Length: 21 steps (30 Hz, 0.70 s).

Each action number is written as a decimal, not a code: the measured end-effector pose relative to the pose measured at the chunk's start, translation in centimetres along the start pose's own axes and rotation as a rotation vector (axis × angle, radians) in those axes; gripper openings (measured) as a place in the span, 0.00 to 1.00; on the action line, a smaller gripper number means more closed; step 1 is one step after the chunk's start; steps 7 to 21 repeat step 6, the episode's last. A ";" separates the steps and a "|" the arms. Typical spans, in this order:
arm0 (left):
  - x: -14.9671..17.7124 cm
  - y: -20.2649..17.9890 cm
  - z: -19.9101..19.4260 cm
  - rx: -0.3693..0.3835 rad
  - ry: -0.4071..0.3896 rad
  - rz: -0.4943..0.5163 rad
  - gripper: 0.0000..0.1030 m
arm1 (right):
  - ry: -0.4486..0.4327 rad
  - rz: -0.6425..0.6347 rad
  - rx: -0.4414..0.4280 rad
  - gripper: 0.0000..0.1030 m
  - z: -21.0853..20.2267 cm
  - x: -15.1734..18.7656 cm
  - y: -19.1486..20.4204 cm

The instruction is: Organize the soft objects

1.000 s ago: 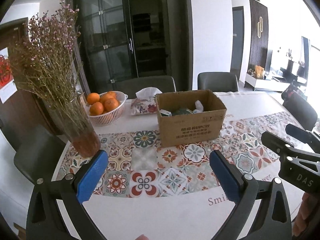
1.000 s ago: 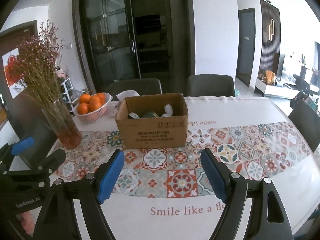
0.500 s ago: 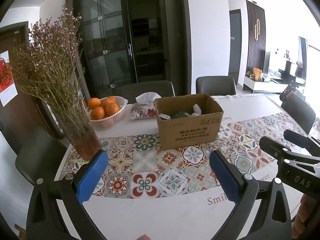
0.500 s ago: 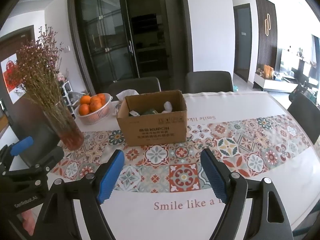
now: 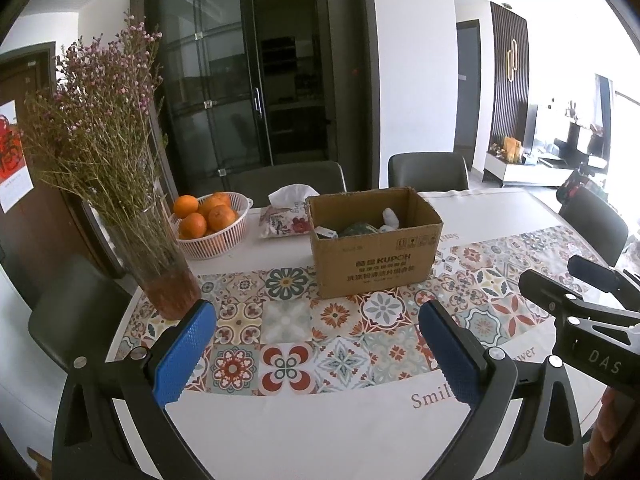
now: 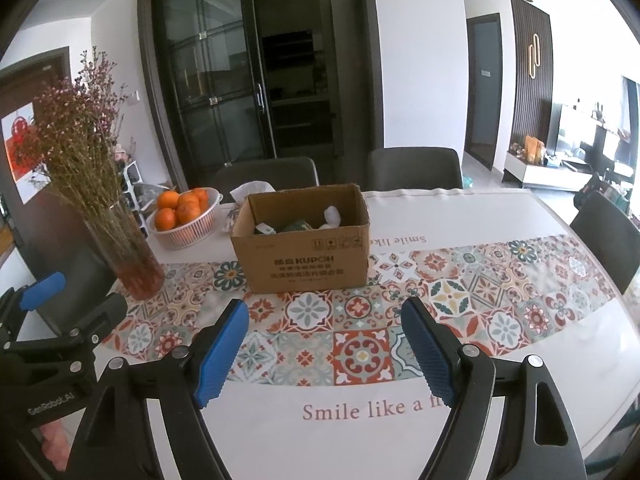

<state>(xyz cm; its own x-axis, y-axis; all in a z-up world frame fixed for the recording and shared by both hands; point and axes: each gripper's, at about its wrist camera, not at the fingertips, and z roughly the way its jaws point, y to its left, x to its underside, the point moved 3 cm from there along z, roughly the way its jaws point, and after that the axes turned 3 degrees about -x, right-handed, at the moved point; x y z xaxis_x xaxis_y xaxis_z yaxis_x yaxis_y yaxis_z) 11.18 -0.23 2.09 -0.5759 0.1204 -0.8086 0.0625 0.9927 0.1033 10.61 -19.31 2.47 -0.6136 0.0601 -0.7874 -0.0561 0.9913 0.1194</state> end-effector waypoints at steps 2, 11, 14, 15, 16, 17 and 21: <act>0.0 0.0 -0.1 -0.002 -0.002 -0.001 1.00 | -0.001 0.000 0.001 0.77 -0.2 0.1 0.0; 0.1 -0.1 -0.3 -0.003 -0.005 -0.003 1.00 | 0.002 0.000 -0.005 0.77 -0.2 0.0 -0.1; 0.1 -0.1 -0.3 -0.003 -0.005 -0.003 1.00 | 0.002 0.000 -0.005 0.77 -0.2 0.0 -0.1; 0.1 -0.1 -0.3 -0.003 -0.005 -0.003 1.00 | 0.002 0.000 -0.005 0.77 -0.2 0.0 -0.1; 0.1 -0.1 -0.3 -0.003 -0.005 -0.003 1.00 | 0.002 0.000 -0.005 0.77 -0.2 0.0 -0.1; 0.1 -0.1 -0.3 -0.003 -0.005 -0.003 1.00 | 0.002 0.000 -0.005 0.77 -0.2 0.0 -0.1; 0.1 -0.1 -0.3 -0.003 -0.005 -0.003 1.00 | 0.002 0.000 -0.005 0.77 -0.2 0.0 -0.1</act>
